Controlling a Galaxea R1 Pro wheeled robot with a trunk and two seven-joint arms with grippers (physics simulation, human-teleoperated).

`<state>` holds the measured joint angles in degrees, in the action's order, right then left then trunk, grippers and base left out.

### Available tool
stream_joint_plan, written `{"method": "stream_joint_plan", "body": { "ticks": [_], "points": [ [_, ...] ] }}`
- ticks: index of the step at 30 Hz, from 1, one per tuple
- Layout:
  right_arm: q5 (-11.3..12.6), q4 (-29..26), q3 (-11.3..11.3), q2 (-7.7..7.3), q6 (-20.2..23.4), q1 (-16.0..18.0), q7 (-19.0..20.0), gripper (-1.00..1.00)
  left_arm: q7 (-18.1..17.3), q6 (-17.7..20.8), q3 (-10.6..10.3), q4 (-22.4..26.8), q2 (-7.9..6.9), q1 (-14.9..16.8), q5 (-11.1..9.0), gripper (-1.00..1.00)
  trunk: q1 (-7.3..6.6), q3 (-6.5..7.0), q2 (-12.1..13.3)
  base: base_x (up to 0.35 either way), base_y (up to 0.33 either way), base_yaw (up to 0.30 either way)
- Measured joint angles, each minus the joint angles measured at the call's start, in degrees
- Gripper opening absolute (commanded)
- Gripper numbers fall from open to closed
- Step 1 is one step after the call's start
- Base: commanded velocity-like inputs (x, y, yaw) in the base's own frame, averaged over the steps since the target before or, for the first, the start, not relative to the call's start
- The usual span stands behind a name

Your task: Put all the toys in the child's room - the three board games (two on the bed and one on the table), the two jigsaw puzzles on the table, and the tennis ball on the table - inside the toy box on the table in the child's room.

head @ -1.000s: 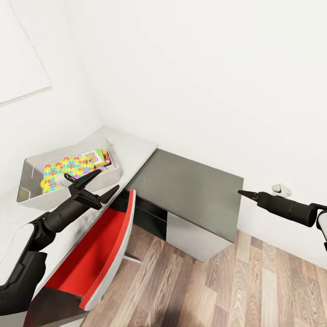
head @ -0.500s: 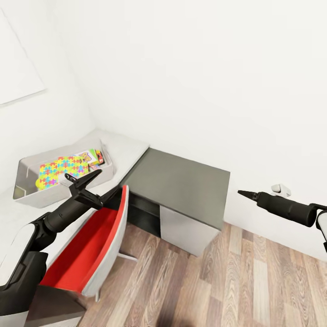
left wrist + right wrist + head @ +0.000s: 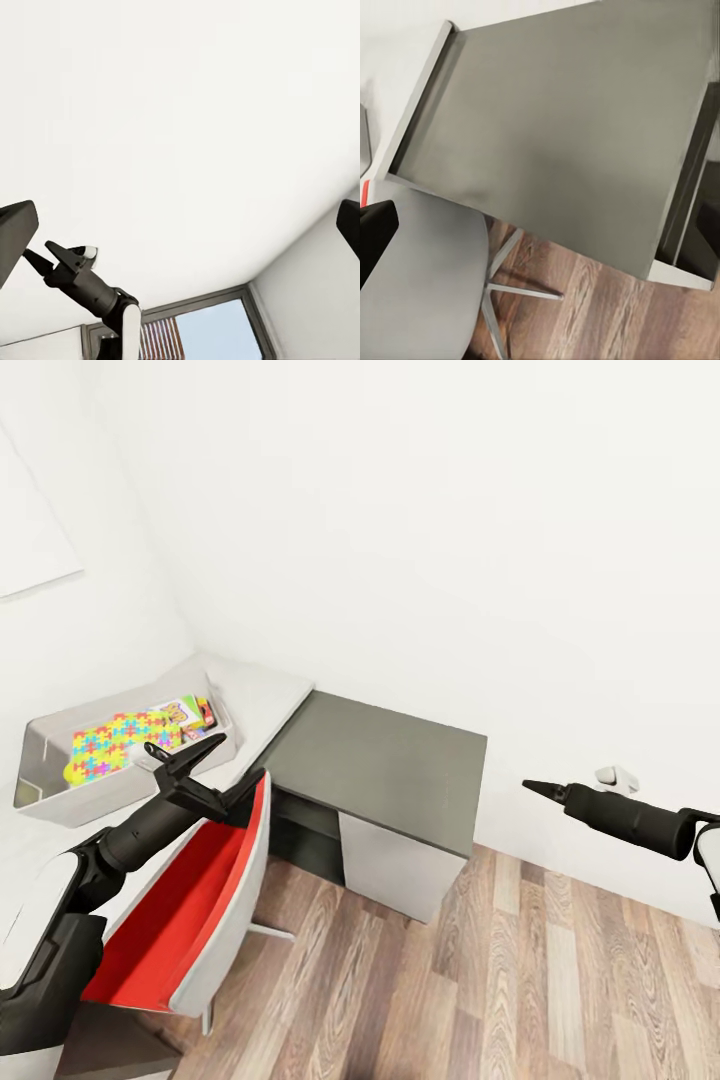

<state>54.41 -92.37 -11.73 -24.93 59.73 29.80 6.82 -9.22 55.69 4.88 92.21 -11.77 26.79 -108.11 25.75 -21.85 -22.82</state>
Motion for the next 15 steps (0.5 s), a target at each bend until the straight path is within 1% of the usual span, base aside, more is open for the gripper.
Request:
{"method": "stream_joint_plan", "body": {
  "ticks": [1, 3, 4, 10, 11, 15],
  "points": [
    [0.0, 0.0, 0.0, 0.00, 0.0, 0.0, 0.0, 1.00, 0.0, 0.0, 0.0, 0.0, 0.00, 0.0, 0.0, 1.00, 0.00, 0.09, 0.0, -0.010, -0.001, -0.102],
    [0.0, 0.0, 0.0, 0.02, 0.0, 0.0, 0.0, 1.00, 0.2, 0.0, -0.4, 0.0, 0.10, 0.1, 0.8, 1.00, 0.00, 0.28, 0.0, -0.008, -0.001, -0.102],
    [0.0, 0.0, 0.0, 0.02, 0.0, 0.0, 0.0, 1.00, 0.2, 0.0, -0.4, 0.0, 0.10, 0.1, 0.8, 1.00, 0.00, 0.37, 0.0, -0.006, -0.001, -0.102],
    [-0.1, 0.0, -0.1, 0.05, 0.0, 0.0, -0.1, 1.00, 0.4, -0.2, -2.1, 0.0, 0.55, 1.0, 5.9, 1.00, 0.00, 0.92, 0.0, -0.003, 0.000, -0.102],
    [-0.1, 0.0, -0.1, 0.05, 0.0, 0.0, -0.1, 1.00, 0.4, -0.2, -2.1, 0.0, 0.55, 1.0, 5.9, 1.00, 0.00, 1.01, 0.0, -0.002, 0.000, -0.102],
    [-0.1, 0.0, -0.2, 0.05, 0.0, 0.0, -0.1, 1.00, 0.5, -0.2, -2.7, 0.0, 1.08, 1.4, 7.6, 1.00, 0.00, 1.38, 0.0, -0.001, 0.000, -0.102]
  ]
}}
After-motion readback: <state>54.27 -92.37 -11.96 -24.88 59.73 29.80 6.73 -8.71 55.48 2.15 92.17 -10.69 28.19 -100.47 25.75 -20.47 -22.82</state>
